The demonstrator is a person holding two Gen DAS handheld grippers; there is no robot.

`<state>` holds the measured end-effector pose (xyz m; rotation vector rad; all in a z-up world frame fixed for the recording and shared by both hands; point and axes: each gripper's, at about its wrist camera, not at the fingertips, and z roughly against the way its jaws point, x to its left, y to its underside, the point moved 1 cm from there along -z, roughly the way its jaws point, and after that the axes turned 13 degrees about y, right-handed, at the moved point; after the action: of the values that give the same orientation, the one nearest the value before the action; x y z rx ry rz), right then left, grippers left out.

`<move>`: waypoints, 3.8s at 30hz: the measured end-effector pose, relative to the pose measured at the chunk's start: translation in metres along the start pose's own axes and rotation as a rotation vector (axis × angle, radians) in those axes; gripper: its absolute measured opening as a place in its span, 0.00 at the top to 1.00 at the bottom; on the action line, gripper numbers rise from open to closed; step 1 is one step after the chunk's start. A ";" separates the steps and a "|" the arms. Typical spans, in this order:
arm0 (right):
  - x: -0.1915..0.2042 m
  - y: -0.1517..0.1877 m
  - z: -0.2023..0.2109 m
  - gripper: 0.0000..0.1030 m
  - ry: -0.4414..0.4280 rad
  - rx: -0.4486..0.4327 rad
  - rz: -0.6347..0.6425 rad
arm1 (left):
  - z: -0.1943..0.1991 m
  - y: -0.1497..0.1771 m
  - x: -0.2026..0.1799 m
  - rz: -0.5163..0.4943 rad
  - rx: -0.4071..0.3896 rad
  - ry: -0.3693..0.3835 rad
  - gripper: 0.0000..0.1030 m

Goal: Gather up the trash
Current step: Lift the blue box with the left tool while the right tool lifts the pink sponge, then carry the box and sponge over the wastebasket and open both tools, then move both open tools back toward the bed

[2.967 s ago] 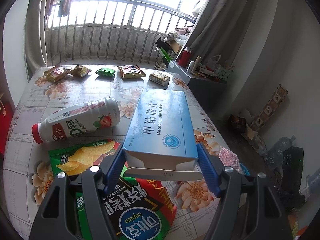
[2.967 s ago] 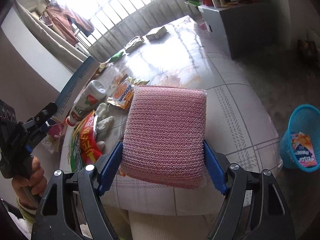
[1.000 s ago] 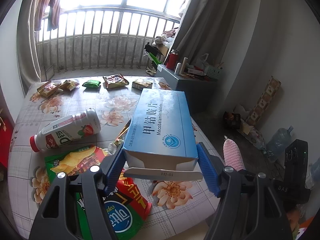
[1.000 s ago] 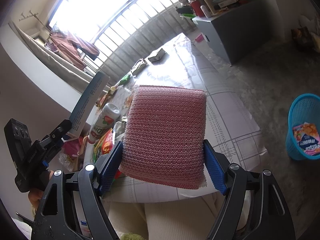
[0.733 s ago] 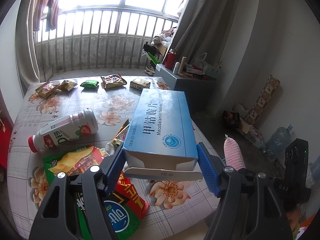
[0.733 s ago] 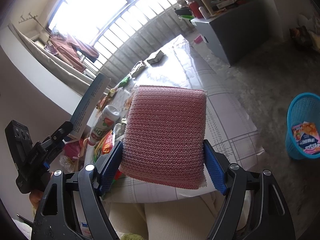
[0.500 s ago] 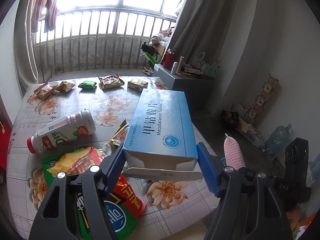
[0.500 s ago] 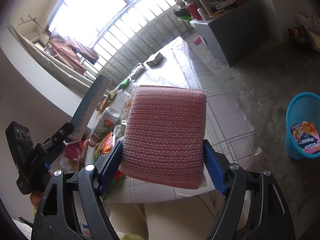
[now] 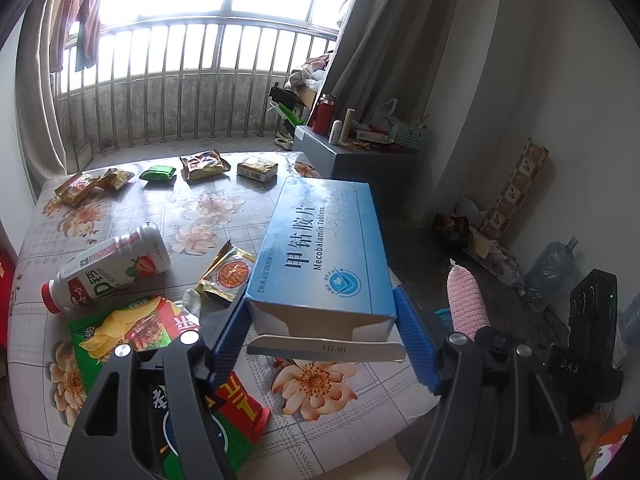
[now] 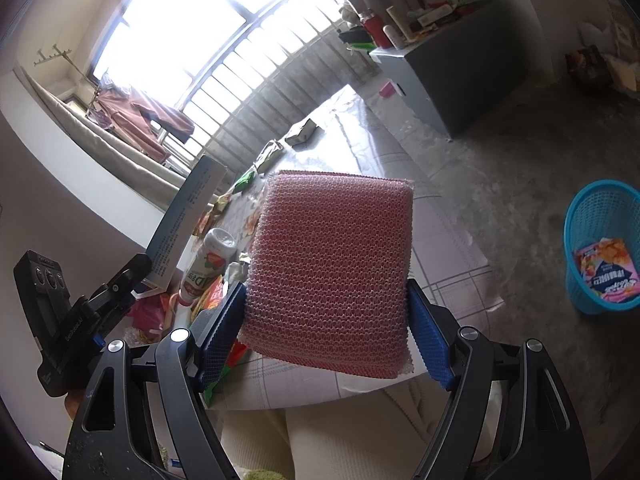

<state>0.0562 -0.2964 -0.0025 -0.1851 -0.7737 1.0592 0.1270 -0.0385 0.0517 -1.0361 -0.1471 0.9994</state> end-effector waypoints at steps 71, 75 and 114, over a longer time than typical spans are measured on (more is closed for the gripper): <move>-0.225 0.017 0.043 0.13 0.394 -0.210 -0.490 | -0.166 -0.032 -0.264 -0.250 0.257 0.320 0.12; -0.202 0.013 0.042 0.13 0.383 -0.184 -0.413 | -0.127 -0.037 -0.236 -0.238 0.220 0.284 0.11; -0.041 0.016 0.036 0.13 0.079 -0.082 -0.102 | 0.024 0.009 -0.043 -0.038 -0.002 -0.023 0.09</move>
<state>0.0106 -0.3303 -0.0041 -0.2531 -0.7480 0.9192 0.0841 -0.0535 0.0724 -1.0202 -0.1854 0.9771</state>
